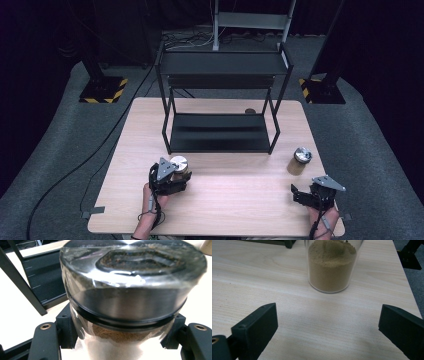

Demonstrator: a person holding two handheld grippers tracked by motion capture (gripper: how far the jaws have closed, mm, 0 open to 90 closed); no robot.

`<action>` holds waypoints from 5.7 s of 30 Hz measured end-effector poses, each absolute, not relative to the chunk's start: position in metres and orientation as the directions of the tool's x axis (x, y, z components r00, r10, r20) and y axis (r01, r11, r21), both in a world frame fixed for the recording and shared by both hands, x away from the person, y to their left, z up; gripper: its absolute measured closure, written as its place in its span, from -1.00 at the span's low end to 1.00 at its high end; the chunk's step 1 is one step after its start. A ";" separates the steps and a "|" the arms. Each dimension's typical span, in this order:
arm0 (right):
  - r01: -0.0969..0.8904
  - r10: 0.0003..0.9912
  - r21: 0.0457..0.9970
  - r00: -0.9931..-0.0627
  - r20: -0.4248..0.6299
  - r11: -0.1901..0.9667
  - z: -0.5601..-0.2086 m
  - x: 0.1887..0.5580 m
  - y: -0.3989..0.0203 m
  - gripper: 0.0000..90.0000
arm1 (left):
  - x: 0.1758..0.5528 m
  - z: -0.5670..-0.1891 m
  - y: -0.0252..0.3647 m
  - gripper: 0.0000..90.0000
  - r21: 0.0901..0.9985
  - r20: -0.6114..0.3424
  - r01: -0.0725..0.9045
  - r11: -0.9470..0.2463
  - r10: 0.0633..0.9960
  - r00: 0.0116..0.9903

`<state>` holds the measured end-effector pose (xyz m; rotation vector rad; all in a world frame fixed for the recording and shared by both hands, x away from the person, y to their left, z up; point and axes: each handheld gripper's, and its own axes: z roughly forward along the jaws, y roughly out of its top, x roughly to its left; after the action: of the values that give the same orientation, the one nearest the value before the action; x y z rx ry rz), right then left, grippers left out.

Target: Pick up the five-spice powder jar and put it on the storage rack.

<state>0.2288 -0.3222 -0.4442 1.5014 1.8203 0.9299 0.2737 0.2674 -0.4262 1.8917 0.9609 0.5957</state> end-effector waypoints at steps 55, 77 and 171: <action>0.563 0.982 0.818 -0.186 -0.011 0.116 -0.444 0.229 -0.323 -0.97 | 0.319 -0.413 0.247 -0.30 0.868 0.049 0.368 -0.333 0.796 0.604; 0.559 0.983 0.821 -0.184 -0.012 0.114 -0.445 0.228 -0.323 -0.97 | 0.333 -0.412 0.243 -0.30 0.872 0.038 0.365 -0.326 0.788 0.615; 0.559 0.982 0.821 -0.186 -0.013 0.117 -0.445 0.228 -0.323 -0.97 | 0.400 -0.414 0.214 -0.30 0.887 -0.006 0.375 -0.269 0.806 0.592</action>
<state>0.2277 -0.3228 -0.4451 1.4944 1.8167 0.9370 0.3995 0.2144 -0.4140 1.8721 0.9515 0.5704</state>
